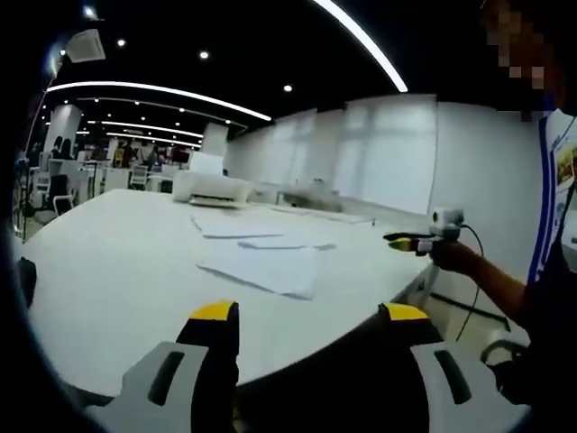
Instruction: Organize the stack of printing papers by aligning and flattening the scattered papers on the table
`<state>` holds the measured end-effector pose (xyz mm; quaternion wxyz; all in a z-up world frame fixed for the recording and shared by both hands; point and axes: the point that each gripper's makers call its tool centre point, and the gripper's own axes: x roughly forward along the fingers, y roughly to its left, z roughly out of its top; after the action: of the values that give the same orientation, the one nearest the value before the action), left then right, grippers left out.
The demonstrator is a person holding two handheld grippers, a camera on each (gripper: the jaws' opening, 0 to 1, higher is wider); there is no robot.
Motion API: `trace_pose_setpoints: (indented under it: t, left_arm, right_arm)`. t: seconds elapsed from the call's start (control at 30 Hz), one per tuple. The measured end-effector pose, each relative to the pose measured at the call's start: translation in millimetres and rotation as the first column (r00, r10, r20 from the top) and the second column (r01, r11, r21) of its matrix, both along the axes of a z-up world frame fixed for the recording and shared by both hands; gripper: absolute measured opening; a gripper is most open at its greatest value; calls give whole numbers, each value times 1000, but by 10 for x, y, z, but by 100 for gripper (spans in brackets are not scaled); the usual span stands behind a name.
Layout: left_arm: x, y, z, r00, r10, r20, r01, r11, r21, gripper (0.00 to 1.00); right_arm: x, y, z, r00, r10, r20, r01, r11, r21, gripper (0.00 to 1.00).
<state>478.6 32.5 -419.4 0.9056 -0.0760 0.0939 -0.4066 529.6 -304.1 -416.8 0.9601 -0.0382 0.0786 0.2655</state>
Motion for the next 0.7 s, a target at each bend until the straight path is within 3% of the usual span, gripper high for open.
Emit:
trace_pose_setpoints:
  t: [0.7]
  left_arm:
    - [26,-16,-15,1000,-4,-7,4,1000,3,65]
  right_arm:
    - [212,31,-128,1000,3,-17,-4,999,-38,35]
